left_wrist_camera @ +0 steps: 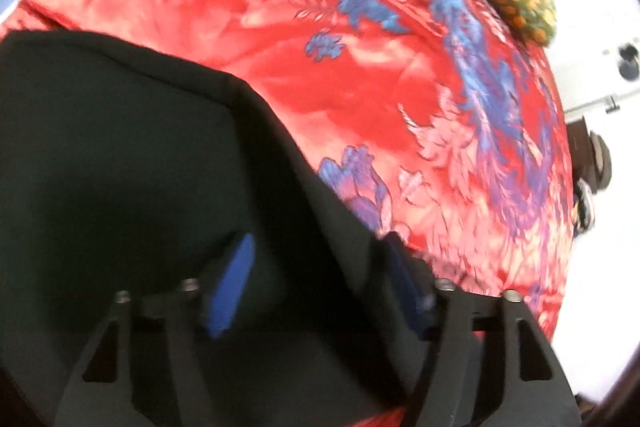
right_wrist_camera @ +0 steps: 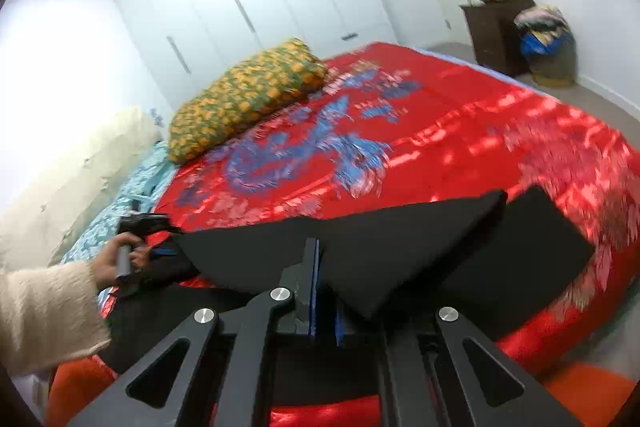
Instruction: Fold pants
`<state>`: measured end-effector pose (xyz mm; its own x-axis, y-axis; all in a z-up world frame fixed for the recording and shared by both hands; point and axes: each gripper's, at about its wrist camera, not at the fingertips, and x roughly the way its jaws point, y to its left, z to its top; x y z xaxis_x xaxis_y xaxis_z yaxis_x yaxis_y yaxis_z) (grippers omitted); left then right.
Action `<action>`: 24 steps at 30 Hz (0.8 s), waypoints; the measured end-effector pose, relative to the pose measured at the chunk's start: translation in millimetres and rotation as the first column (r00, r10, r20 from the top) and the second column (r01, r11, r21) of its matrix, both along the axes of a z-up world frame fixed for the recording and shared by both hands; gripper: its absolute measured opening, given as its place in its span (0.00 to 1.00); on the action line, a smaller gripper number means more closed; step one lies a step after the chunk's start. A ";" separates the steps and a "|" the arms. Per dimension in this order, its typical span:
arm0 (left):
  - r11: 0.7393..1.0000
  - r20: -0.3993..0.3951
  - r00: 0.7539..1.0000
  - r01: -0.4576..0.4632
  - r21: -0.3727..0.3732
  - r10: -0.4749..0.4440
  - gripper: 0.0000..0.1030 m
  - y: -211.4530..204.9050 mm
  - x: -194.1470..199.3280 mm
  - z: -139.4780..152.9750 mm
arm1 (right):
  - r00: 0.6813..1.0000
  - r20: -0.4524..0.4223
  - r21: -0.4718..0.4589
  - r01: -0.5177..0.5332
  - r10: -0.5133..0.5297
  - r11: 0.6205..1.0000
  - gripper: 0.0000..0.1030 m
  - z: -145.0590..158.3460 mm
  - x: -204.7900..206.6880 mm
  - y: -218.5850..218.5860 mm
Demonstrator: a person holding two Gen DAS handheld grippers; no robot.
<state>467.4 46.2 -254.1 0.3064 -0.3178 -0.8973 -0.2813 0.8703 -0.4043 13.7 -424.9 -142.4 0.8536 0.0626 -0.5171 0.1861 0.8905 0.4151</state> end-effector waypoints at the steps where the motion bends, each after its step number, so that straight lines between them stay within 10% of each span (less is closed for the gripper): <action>1: 1.000 0.004 1.000 -0.013 -0.005 0.013 0.37 1.4 2.4 -1.7 | 1.000 0.013 -0.005 -0.016 0.016 1.000 0.06 5.1 -2.1 -0.9; 2: 1.000 0.016 1.000 -0.018 -0.025 0.018 0.03 3.5 4.4 -2.4 | 0.999 0.020 -0.001 -0.027 0.027 1.000 0.06 7.5 -3.1 -2.4; 8: 0.997 0.182 0.982 -0.034 -0.064 0.045 0.03 11.8 -24.9 58.6 | 0.999 -0.035 0.007 -0.040 0.041 0.999 0.05 8.1 28.0 -37.1; 14: 0.998 0.483 0.873 -0.054 -0.035 0.065 0.10 52.1 -181.6 152.2 | 1.000 -0.001 0.061 -0.022 0.022 0.998 0.05 28.5 55.7 -90.8; 19: 0.996 0.310 0.950 -0.059 0.072 0.034 0.11 40.2 -286.0 67.2 | 0.977 -0.211 0.140 0.038 -0.008 0.989 0.05 -37.5 47.0 -116.9; 24: 0.996 0.141 0.986 -0.092 0.018 0.089 0.08 39.9 -304.6 10.1 | 0.863 -0.503 0.114 0.113 -0.041 0.987 0.05 -127.6 37.6 -125.1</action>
